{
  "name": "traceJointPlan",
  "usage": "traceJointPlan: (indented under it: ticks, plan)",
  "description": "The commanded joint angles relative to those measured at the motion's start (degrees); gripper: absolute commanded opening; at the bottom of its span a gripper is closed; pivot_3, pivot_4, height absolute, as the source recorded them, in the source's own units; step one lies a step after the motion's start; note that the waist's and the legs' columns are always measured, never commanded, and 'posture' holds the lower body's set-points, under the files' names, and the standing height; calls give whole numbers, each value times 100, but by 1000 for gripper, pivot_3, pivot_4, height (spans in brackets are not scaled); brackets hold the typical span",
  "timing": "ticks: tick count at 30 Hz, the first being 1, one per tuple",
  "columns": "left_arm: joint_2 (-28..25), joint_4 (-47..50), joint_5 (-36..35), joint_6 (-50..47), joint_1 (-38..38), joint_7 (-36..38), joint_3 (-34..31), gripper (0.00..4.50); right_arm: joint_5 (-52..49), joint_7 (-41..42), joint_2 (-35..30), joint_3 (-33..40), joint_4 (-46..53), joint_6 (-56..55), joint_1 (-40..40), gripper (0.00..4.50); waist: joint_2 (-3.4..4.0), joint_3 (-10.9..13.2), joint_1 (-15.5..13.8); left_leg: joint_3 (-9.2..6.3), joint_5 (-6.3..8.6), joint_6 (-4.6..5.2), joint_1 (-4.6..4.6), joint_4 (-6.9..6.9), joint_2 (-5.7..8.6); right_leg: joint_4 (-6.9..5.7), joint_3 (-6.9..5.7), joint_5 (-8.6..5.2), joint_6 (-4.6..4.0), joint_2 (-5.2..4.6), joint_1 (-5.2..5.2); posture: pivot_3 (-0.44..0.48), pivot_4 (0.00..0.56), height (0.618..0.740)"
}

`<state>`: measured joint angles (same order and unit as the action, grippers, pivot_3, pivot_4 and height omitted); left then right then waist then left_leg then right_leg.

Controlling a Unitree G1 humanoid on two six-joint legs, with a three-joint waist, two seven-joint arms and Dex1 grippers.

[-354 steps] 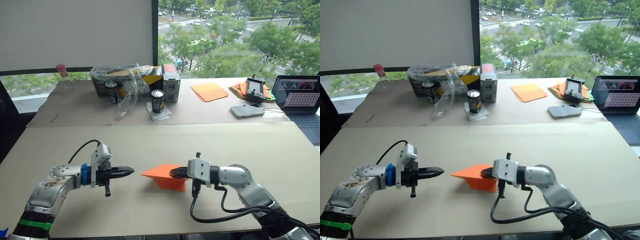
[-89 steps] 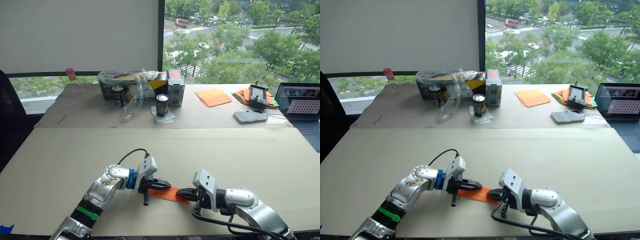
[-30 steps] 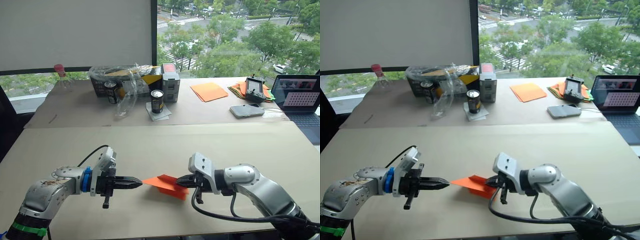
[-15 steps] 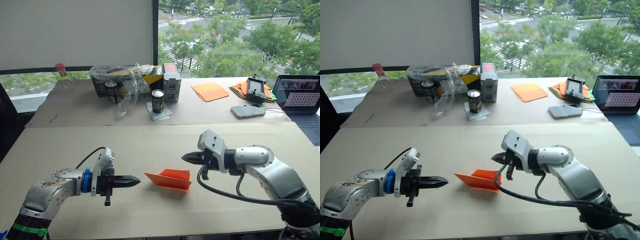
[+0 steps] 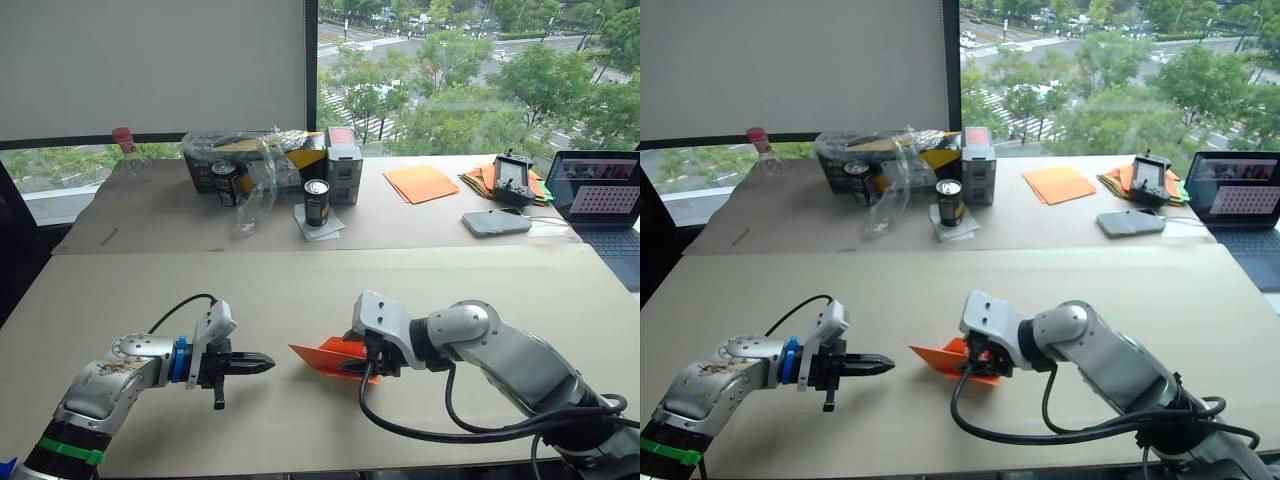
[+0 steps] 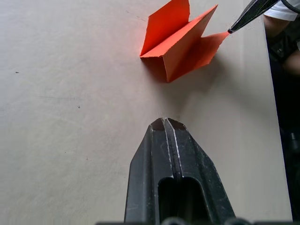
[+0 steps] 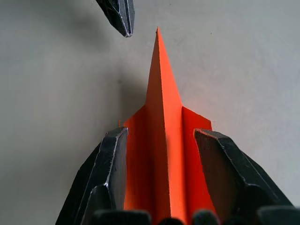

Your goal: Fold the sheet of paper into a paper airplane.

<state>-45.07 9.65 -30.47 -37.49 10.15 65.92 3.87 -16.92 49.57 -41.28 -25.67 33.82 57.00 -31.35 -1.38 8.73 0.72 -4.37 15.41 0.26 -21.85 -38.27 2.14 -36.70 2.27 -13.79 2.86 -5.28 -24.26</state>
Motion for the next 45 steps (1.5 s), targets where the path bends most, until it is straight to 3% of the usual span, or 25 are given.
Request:
traceJointPlan:
  ticks: [1,7,11,15,18,22,30,36,45]
  plan:
    - [-28,77,-33,21,-5,-26,-135,0,-9,45,-31,-32,5,18,-173,2535,0,0,0,0,0,0,-1,-2,0,-1,0,0,0,0,0,0,150,740]
    - [-20,112,-8,28,-45,-52,-125,0,237,34,-31,-340,-338,-83,-320,2535,0,0,11,0,0,0,1,-3,-2,-6,-1,0,0,3,-1,0,150,740]
    - [-3,110,-9,15,-20,-71,-107,0,230,-27,52,-289,-422,100,-406,1417,0,0,11,0,0,0,1,-4,-2,-7,0,0,0,3,-2,0,150,740]
    - [10,69,27,48,19,-61,-47,0,164,-48,32,-189,-354,181,-377,18,0,0,11,0,0,0,0,-4,-2,-8,0,0,0,2,-3,0,150,740]
    - [43,33,56,76,50,-57,-6,0,-202,-22,44,494,-420,366,-177,18,0,0,1,0,0,0,-1,-6,-1,-8,0,0,0,1,-2,0,150,740]
    - [184,-74,126,139,155,-77,66,0,35,-192,-468,1539,-1745,-181,-19,18,0,0,-38,-1,0,0,-5,-19,8,-8,-1,0,0,-6,4,0,150,740]
    - [466,-97,201,224,220,-190,152,0,838,-1807,-404,2613,-5477,-996,-1682,18,1,0,62,16,2,3,-8,-34,3,-28,8,2,0,7,-8,0,150,740]
    - [647,73,155,369,35,-414,-19,0,1010,-2014,-228,2865,-7925,-1700,-2598,18,1,0,57,25,2,4,-14,-32,-2,-19,15,2,0,0,-9,0,150,740]
    - [1091,395,-93,1034,-175,-662,-534,0,1281,-1975,-128,2863,-9655,-2465,-3032,18,3,1,65,34,4,7,-17,-38,0,-13,21,3,2,-4,-6,0,150,740]
